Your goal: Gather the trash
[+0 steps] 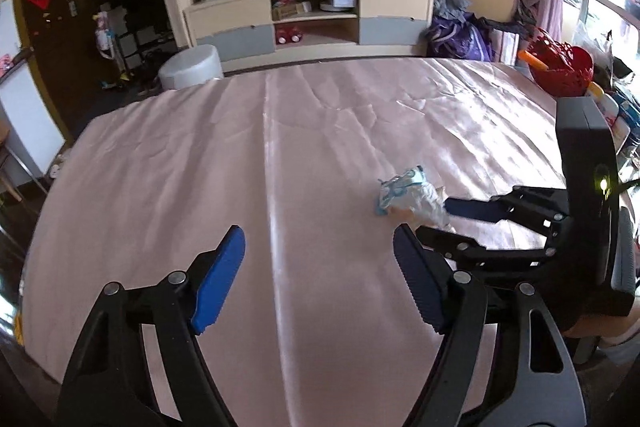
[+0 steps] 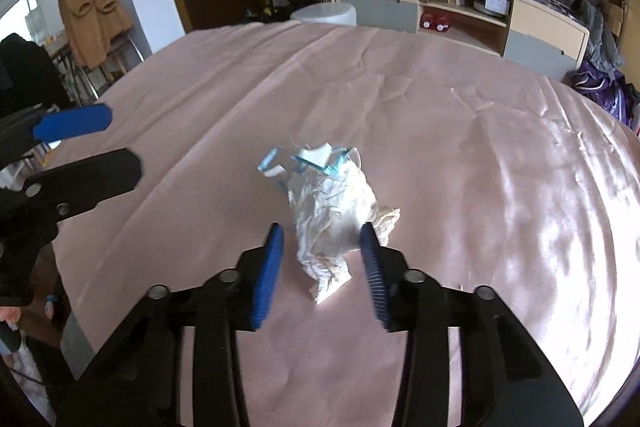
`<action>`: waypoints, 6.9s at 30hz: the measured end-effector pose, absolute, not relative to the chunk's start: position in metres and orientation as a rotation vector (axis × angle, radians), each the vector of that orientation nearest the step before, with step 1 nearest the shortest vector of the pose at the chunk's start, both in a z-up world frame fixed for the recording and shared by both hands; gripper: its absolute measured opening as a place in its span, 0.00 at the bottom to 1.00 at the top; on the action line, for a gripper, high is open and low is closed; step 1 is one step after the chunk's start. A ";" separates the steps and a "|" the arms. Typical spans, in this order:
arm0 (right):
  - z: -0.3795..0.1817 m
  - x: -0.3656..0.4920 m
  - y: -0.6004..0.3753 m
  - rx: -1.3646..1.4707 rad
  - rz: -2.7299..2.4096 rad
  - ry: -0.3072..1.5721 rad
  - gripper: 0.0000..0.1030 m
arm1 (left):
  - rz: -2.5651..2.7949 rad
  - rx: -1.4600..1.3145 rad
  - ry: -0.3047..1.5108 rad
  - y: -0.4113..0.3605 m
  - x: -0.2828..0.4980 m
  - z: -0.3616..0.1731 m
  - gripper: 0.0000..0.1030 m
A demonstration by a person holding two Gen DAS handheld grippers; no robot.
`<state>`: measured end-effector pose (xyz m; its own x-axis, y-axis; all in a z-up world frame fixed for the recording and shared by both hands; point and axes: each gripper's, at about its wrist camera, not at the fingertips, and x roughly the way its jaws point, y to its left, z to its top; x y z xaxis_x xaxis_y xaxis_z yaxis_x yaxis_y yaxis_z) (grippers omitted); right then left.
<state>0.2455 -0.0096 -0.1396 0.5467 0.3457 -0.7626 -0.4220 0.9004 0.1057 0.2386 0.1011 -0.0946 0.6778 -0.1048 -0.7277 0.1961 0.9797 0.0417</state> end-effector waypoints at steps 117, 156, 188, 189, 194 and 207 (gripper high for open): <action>-0.245 0.013 -0.119 0.156 0.276 1.093 0.92 | -0.253 0.035 1.150 0.022 -0.003 -0.269 0.85; -0.008 -0.051 -0.164 0.054 -0.020 0.427 0.97 | -0.063 0.010 0.501 0.052 -0.029 -0.027 0.92; -0.009 -0.075 -0.162 0.007 -0.069 0.361 0.97 | -0.049 0.022 0.458 0.032 -0.044 -0.030 0.92; -0.009 -0.075 -0.163 0.010 -0.069 0.361 0.97 | -0.047 0.028 0.454 0.031 -0.044 -0.030 0.92; -0.011 -0.075 -0.165 0.020 -0.076 0.367 0.97 | -0.047 0.039 0.447 0.027 -0.046 -0.028 0.92; -0.012 -0.074 -0.165 0.017 -0.066 0.372 0.97 | -0.035 0.034 0.443 0.030 -0.045 -0.025 0.92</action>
<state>-0.0744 -0.1648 -0.0121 0.9296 -0.0610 -0.3635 0.0673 0.9977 0.0047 -0.0445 0.0298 -0.0254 0.9030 -0.0262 -0.4289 0.0411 0.9988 0.0257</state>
